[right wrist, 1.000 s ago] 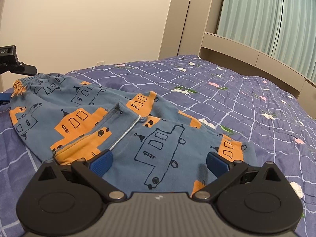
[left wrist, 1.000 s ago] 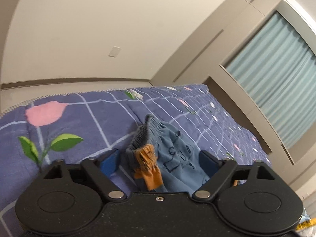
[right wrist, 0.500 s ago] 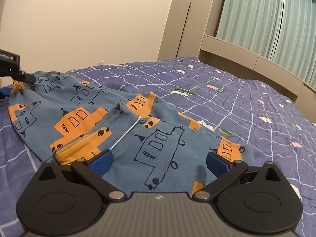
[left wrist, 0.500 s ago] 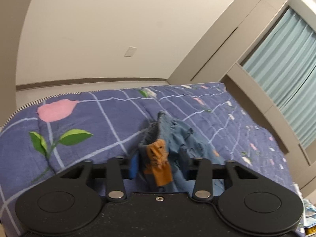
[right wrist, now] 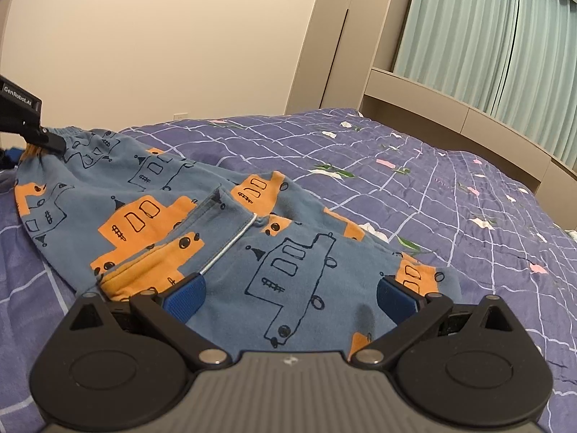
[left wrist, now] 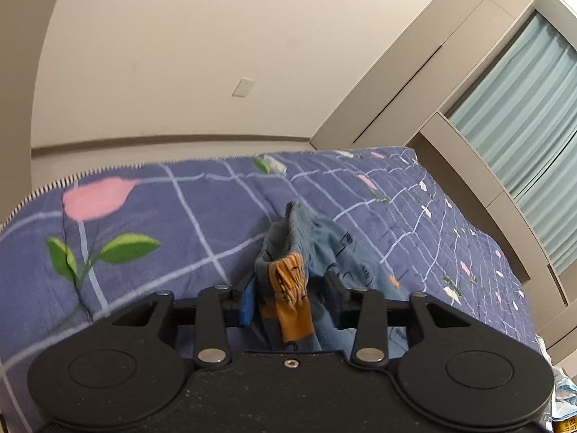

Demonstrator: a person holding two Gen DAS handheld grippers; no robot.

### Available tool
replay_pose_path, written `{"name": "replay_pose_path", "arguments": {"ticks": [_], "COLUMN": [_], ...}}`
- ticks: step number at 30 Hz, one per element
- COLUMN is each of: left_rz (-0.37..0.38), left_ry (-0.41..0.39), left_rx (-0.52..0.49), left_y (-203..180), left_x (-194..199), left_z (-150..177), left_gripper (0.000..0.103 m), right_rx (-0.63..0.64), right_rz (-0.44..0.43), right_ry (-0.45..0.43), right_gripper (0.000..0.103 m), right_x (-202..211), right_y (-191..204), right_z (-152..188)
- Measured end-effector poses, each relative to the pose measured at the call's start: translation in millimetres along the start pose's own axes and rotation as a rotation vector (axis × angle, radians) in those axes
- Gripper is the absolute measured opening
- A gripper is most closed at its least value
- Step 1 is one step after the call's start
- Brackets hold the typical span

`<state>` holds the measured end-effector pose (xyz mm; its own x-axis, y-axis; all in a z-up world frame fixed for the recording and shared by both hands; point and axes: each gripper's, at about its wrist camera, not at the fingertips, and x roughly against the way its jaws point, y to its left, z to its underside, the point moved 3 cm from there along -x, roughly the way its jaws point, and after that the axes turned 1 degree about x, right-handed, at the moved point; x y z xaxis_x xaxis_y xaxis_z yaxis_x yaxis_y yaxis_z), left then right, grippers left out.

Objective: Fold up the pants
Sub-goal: 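Grasp the pants cuff with the left gripper, then lift the cuff with the left gripper and fold it over the waistband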

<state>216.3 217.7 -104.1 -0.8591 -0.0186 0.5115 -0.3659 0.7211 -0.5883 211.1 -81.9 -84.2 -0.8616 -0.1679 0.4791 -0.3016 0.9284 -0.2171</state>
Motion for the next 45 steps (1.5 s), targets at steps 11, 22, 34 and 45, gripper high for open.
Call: {"name": "replay_pose_path", "arguments": {"ticks": [11, 22, 34, 45], "left_rz": [0.005, -0.023, 0.179, 0.364], "left_ry": [-0.032, -0.064, -0.112, 0.025], "left_rx": [0.057, -0.027, -0.266, -0.643], "left_y": [-3, -34, -145, -256], "left_x": [-2, 11, 66, 83], "left_z": [6, -6, -3, 94], "left_gripper": [0.054, 0.017, 0.017, 0.017], "right_rx": [-0.036, -0.053, -0.045, -0.120], "right_rz": [-0.028, -0.070, -0.075, 0.141], "right_ry": [0.009, -0.130, -0.103, -0.018], "right_gripper": [0.103, 0.103, 0.103, 0.103], "right_x": [-2, 21, 38, 91], "right_y": [-6, -7, -24, -135], "right_z": [1, -5, -6, 50]}}
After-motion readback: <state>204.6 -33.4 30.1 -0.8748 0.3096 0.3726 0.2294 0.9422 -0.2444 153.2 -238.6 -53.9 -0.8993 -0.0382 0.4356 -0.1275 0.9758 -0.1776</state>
